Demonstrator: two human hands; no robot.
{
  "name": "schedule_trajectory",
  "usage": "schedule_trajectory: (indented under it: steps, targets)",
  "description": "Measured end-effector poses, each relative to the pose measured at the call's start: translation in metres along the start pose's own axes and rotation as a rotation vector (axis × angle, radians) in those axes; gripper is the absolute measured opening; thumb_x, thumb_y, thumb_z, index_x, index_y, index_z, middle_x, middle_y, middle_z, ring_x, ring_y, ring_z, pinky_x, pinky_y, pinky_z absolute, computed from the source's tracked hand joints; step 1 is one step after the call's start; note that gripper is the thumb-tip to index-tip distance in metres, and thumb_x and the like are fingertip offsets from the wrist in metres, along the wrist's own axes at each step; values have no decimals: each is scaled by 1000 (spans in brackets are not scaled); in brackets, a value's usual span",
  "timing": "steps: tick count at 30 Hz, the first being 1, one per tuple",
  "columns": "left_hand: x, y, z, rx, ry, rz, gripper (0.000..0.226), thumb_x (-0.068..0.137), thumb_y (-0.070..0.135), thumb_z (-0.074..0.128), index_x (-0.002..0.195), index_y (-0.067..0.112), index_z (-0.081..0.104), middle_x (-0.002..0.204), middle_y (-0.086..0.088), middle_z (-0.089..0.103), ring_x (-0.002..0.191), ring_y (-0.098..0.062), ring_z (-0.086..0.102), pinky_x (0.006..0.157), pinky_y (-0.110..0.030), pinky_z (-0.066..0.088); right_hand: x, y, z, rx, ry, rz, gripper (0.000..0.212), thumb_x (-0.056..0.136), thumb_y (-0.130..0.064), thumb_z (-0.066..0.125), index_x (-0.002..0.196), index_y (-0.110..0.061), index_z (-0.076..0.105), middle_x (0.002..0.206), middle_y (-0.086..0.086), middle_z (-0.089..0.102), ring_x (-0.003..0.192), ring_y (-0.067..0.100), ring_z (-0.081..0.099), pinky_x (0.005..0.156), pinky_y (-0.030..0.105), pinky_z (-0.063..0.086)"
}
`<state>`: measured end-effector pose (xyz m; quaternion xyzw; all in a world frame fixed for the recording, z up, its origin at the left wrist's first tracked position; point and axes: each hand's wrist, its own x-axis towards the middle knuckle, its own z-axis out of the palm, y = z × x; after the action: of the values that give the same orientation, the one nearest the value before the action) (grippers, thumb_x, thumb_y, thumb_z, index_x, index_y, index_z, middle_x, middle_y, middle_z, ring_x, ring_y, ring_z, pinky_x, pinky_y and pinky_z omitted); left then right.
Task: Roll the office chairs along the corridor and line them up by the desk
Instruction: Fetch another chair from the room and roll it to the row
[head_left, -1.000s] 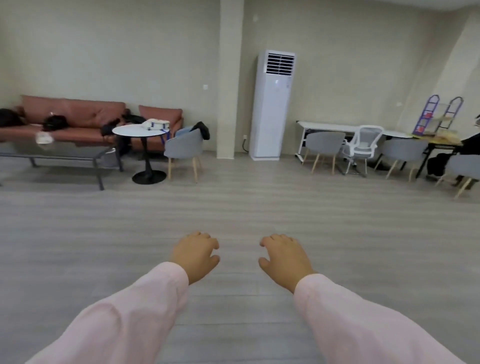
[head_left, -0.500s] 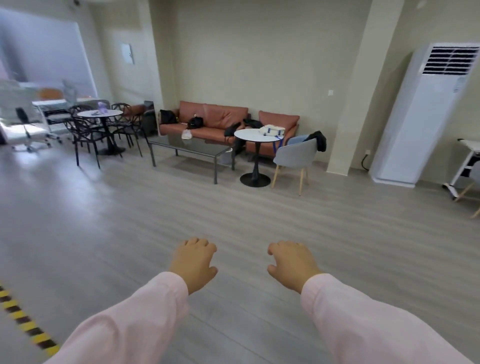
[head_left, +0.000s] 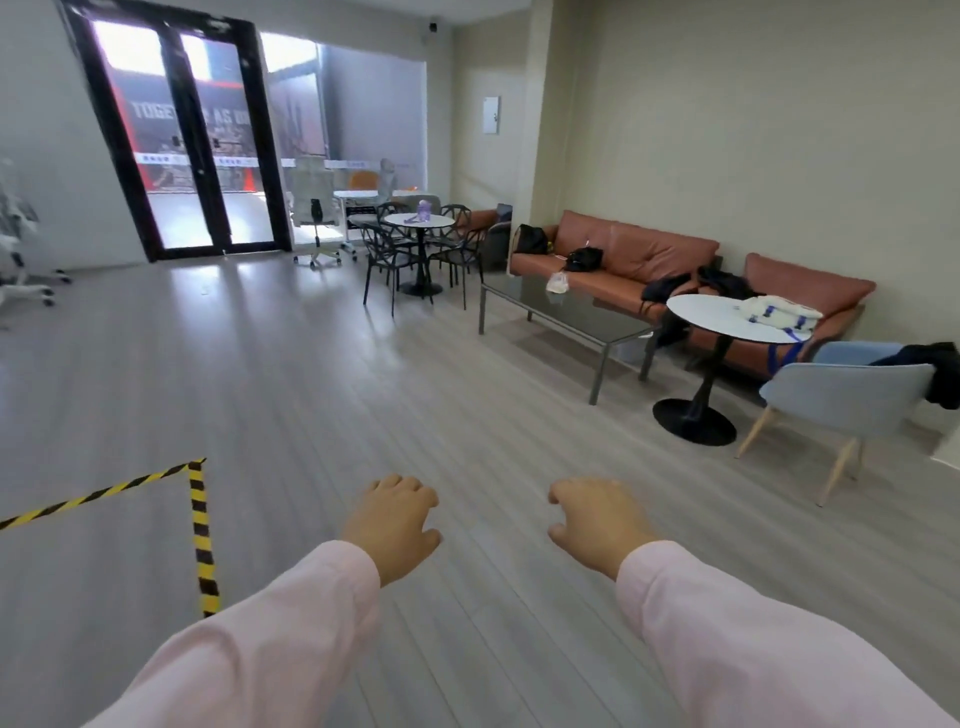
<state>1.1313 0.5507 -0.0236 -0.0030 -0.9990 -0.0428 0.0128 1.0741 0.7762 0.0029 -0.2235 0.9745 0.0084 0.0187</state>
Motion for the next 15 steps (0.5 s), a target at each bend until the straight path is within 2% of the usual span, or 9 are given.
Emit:
schedule_trajectory:
  steps: [8, 15]
  targets:
    - [108, -119, 14, -1, -16, -175, 44, 90, 42, 47, 130, 24, 47, 133, 3, 50, 125, -17, 41, 103, -29, 30, 178, -55, 9, -7, -13, -194, 37, 91, -33, 52, 126, -20, 54, 123, 4, 60, 112, 25, 54, 94, 32, 39]
    - [230, -255, 2, -23, -19, -235, 42, 91, 42, 47, 129, 25, 48, 131, 4, 51, 123, -16, 42, 102, -30, 34, 351, -112, -4, 41, -63, -179, 37, 92, -34, 52, 126, -22, 54, 122, 2, 62, 109, 24, 58, 93, 32, 43]
